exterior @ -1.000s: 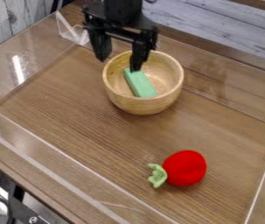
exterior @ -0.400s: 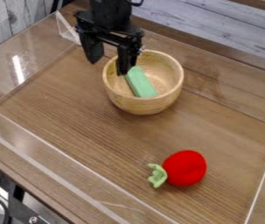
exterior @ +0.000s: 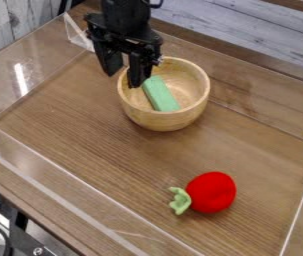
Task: Move the red object to the right side of the table
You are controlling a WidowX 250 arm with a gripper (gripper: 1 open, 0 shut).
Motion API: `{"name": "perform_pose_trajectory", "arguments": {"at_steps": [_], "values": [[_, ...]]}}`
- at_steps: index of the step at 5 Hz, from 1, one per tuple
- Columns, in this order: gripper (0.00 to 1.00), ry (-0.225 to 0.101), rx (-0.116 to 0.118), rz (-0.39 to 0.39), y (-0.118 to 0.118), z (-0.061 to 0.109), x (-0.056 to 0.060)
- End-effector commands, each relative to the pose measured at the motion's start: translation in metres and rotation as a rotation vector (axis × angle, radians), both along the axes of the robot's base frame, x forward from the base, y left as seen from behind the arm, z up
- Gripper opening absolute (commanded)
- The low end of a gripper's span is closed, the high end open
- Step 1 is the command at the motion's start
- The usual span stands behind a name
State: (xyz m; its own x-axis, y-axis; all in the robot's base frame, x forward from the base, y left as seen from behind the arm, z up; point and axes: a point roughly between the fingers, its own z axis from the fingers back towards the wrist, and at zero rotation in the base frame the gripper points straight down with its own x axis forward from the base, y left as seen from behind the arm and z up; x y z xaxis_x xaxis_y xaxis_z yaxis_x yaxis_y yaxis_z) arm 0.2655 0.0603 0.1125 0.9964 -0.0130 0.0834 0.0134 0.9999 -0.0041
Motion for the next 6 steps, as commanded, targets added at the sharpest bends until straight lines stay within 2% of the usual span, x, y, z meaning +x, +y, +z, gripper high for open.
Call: {"name": "perform_pose_trajectory", "arguments": {"at_steps": [1,2,4,6], "values": [[1.00,-0.064,0.013,0.016,0.006,0.013,-0.001],[1.00,-0.071,0.014,0.022,0.010,0.012,-0.002],[1.00,-0.090,0.008,0.108,0.005,0.011,-0.001],[1.00,-0.098,-0.001,0.035,-0.010,0.018,-0.001]]}}
